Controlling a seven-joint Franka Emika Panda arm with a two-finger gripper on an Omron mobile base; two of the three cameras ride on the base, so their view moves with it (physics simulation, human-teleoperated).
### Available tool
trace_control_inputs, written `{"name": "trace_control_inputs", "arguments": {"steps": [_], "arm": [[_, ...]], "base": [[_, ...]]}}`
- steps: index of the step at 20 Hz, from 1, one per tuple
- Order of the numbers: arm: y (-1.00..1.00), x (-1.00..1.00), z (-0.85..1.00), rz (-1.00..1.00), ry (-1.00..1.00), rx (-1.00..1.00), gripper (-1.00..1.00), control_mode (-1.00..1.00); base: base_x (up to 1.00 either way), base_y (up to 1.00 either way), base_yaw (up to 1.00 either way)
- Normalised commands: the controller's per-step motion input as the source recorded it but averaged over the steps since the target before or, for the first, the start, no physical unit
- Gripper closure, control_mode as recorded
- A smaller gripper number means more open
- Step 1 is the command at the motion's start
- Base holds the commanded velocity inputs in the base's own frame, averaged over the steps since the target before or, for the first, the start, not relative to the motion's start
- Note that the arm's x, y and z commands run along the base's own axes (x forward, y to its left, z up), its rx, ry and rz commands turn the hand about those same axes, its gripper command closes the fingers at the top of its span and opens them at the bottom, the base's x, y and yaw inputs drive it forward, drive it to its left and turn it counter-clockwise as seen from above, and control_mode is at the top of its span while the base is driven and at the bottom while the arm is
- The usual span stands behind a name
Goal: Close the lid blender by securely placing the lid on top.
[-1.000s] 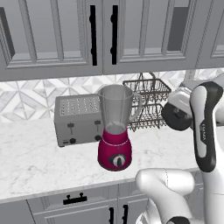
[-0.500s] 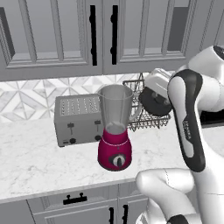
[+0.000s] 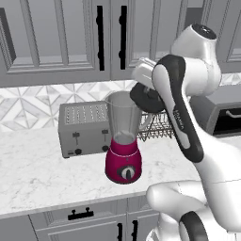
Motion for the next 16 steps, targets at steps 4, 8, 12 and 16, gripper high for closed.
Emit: {"name": "trace_control_inputs", "arguments": {"steps": [4,8,12,16], "arm": [[0.36,0.46,0.0,-0.05,0.11,-0.11,1.0,-1.0],[0.07,0.44,0.0,0.0,0.14,-0.04,1.0,-1.0],[0.0,0.25,0.01,-0.01,0.17,0.0,1.0,-1.0],[0.0,0.12,0.0,-0.04,0.08,0.0,1.0,-1.0]], "base": [[0.0,0.0,0.0],[0.0,0.0,0.0],[0.0,0.0,0.0],[0.0,0.0,0.0]]}}
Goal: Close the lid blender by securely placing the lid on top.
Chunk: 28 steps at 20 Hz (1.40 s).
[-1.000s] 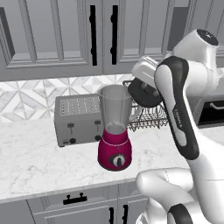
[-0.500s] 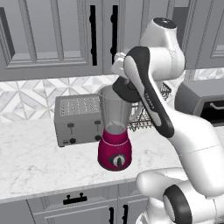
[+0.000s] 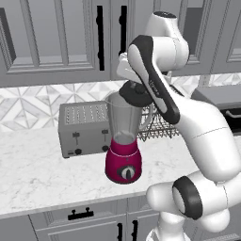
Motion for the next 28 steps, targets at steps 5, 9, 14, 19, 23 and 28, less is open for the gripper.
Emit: {"name": "trace_control_inputs", "arguments": {"steps": [5,9,14,19,23,28], "arm": [[0.04,0.0,0.0,-0.08,0.0,0.05,1.0,-1.0],[0.09,0.07,0.0,-0.07,0.01,0.02,1.0,-1.0],[0.15,0.08,0.0,-0.07,0.01,0.0,1.0,-1.0],[0.15,0.0,0.0,-0.05,0.0,0.0,1.0,-1.0],[0.1,0.21,0.0,-0.03,0.0,0.0,1.0,-1.0],[0.07,0.22,0.0,-0.03,0.0,0.0,1.0,-1.0]], "base": [[0.0,0.0,0.0],[0.0,0.0,0.0],[0.0,0.0,0.0],[0.0,0.0,0.0],[0.0,0.0,0.0],[0.0,0.0,0.0]]}}
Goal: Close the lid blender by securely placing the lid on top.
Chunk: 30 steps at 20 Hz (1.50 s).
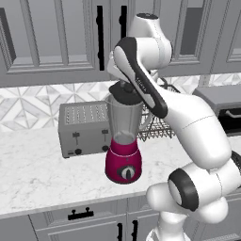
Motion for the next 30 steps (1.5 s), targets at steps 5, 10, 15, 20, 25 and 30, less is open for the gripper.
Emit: {"name": "trace_control_inputs", "arguments": {"steps": [5,10,15,20,25,30], "arm": [[0.07,0.07,-0.02,-0.01,0.01,0.0,1.0,-1.0],[0.05,0.0,-0.12,0.0,0.05,-0.03,1.0,-1.0],[0.0,-0.03,-0.1,0.0,0.02,0.0,1.0,-1.0],[0.0,-0.11,-0.06,0.0,0.03,0.0,1.0,-1.0],[0.0,-0.02,0.01,-0.05,0.1,0.0,1.0,-1.0],[0.0,-0.02,0.01,-0.09,0.15,0.0,1.0,-1.0]], "base": [[0.0,0.0,0.0],[0.0,0.0,0.0],[0.0,0.0,0.0],[0.0,0.0,0.0],[0.0,0.0,0.0],[0.0,0.0,0.0]]}}
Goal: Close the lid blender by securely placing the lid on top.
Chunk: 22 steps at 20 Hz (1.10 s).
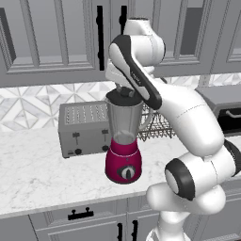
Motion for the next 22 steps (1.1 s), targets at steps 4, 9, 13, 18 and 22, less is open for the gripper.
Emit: {"name": "trace_control_inputs", "arguments": {"steps": [4,9,13,18,22], "arm": [[0.0,-0.11,0.0,-0.08,0.1,0.02,1.0,-1.0],[-0.12,-0.03,-0.12,-0.06,0.02,0.06,1.0,-1.0],[-0.23,-0.19,-0.57,-0.01,-0.07,0.15,1.0,-1.0],[-0.03,-0.05,-0.64,0.0,-0.06,0.12,-1.0,-1.0],[-0.07,0.0,-0.1,0.0,-0.04,0.09,-1.0,-1.0]], "base": [[0.0,0.0,0.0],[0.0,0.0,0.0],[0.0,0.0,0.0],[0.0,0.0,0.0],[0.0,0.0,0.0]]}}
